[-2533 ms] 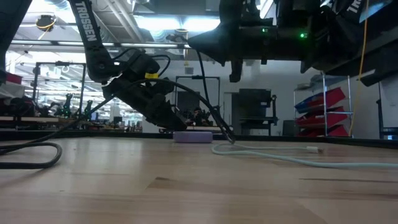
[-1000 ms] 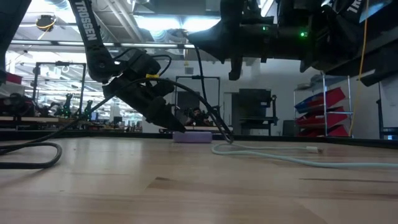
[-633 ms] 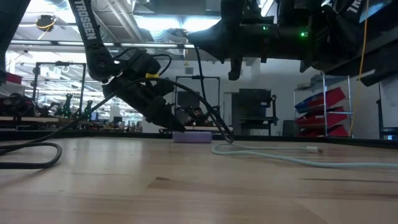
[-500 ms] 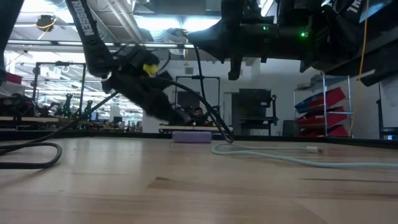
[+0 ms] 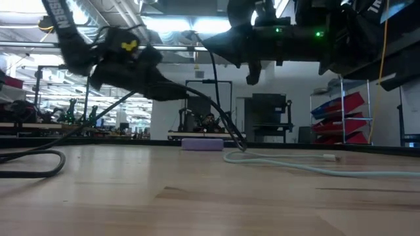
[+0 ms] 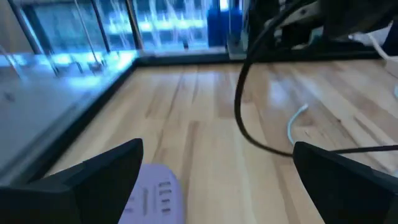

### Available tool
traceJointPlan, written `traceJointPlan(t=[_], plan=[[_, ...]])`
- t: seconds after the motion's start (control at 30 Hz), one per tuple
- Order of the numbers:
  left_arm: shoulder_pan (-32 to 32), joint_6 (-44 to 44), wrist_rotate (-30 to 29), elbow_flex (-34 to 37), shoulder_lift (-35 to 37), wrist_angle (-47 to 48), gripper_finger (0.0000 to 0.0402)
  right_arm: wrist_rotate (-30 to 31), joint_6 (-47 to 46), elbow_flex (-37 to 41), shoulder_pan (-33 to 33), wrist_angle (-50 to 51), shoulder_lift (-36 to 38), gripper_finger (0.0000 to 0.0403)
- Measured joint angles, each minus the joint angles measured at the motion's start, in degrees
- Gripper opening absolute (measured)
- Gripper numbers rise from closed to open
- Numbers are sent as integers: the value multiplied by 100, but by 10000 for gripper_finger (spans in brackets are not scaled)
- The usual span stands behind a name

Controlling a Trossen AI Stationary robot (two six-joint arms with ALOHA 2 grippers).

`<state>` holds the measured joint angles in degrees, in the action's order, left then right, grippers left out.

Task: Insert USB
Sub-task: Insert the black usb cable into the purple outlet extension

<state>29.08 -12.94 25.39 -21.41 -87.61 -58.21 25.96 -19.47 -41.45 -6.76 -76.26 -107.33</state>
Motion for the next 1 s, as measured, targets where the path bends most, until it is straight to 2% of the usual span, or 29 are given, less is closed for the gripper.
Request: traceJointPlan(t=[0.1, 0.3, 0.47, 0.53, 0.7, 0.87, 1.0], plan=[[-164, -403, 21, 224, -40, -722, 400, 7, -108, 0, 0, -9, 0, 0], [-557, -648, 15, 245, -44, -667, 400, 232, -418, -59, 31, 39, 0, 0], [-800, -397, -70, 162, -44, -727, 400, 103, -937, -142, 74, 200, 0, 0], [-878, -302, -78, 84, -44, -727, 400, -125, -1305, -142, 121, 206, 0, 0], [-1115, -599, -96, -176, -44, -731, 400, -94, -1746, -144, 204, 367, -2, 0], [-1225, -1090, -846, -221, -47, -354, 400, -127, -1495, -144, 192, 422, -4, 0], [-1159, -1108, -947, -217, -47, 116, 400, -557, -1585, -144, 203, 956, -4, 0]])
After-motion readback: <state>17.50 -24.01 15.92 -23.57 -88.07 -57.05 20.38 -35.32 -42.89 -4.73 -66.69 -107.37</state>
